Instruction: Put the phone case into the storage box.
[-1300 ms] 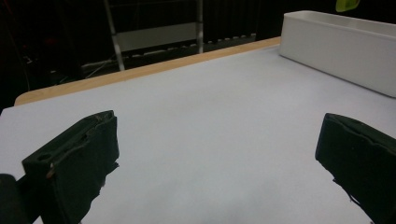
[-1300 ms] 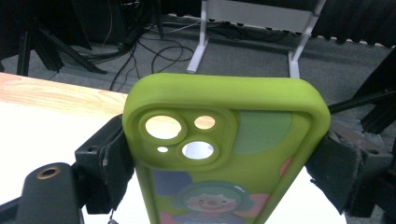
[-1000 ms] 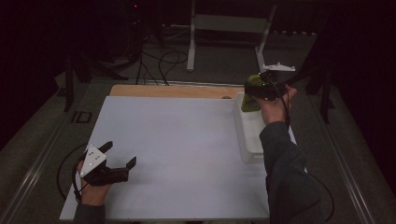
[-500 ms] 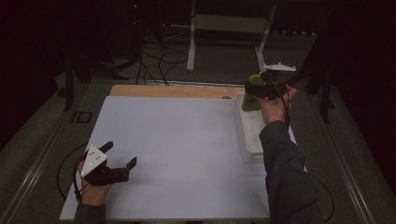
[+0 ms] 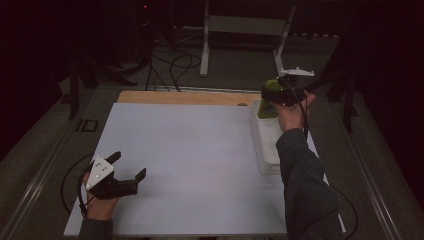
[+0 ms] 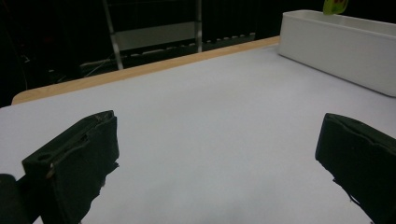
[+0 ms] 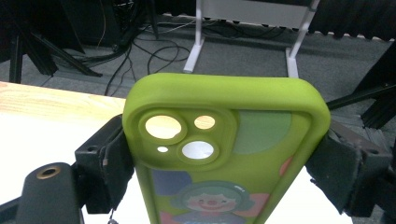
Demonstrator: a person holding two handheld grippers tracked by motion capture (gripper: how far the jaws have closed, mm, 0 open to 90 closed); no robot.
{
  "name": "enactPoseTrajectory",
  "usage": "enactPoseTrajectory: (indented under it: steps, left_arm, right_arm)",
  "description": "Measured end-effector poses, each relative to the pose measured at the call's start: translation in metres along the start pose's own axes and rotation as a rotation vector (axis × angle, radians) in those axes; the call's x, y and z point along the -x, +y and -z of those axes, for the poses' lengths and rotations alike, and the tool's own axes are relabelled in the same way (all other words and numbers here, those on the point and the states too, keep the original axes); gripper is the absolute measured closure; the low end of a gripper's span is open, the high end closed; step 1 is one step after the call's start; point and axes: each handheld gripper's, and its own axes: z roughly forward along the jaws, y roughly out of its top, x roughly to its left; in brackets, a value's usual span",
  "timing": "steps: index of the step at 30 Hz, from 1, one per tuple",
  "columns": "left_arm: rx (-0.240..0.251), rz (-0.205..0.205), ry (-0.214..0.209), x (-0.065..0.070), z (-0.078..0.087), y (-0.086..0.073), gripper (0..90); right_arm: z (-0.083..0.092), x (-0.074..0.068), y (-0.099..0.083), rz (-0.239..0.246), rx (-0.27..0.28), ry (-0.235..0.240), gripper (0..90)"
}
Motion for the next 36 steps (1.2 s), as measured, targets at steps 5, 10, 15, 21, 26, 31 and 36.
enactPoseTrajectory:
  steps: [5,10,15,21,26,31,36]
  left_arm:
    - [0.002,0.002,0.001,0.0,0.001,0.0,0.0]
    - [0.0,0.001,0.001,0.001,0.0,0.0,0.0]
    - [0.001,0.0,0.001,0.001,0.0,0.0,0.0]
    - [0.0,-0.001,0.0,0.001,0.0,0.0,0.0]
    - [0.001,0.002,0.001,0.001,0.0,0.0,0.0]
    - [0.0,0.001,0.0,0.001,0.0,0.0,0.0]
    - [0.001,0.002,0.0,0.001,0.0,0.0,0.0]
  right_arm:
    - [-0.003,0.002,-0.001,-0.005,-0.002,-0.006,15.3]
    - [-0.004,0.004,-0.001,-0.01,0.001,-0.006,15.3]
    - [-0.006,0.006,-0.002,-0.016,0.001,-0.01,15.4]
    - [-0.01,0.006,-0.003,-0.019,-0.002,-0.012,15.4]
    - [-0.014,0.007,-0.003,-0.023,-0.005,-0.014,15.4]
    - [-0.017,0.008,-0.004,-0.028,-0.007,-0.014,15.4]
    - [-0.02,0.009,-0.005,-0.029,-0.01,-0.014,15.3]
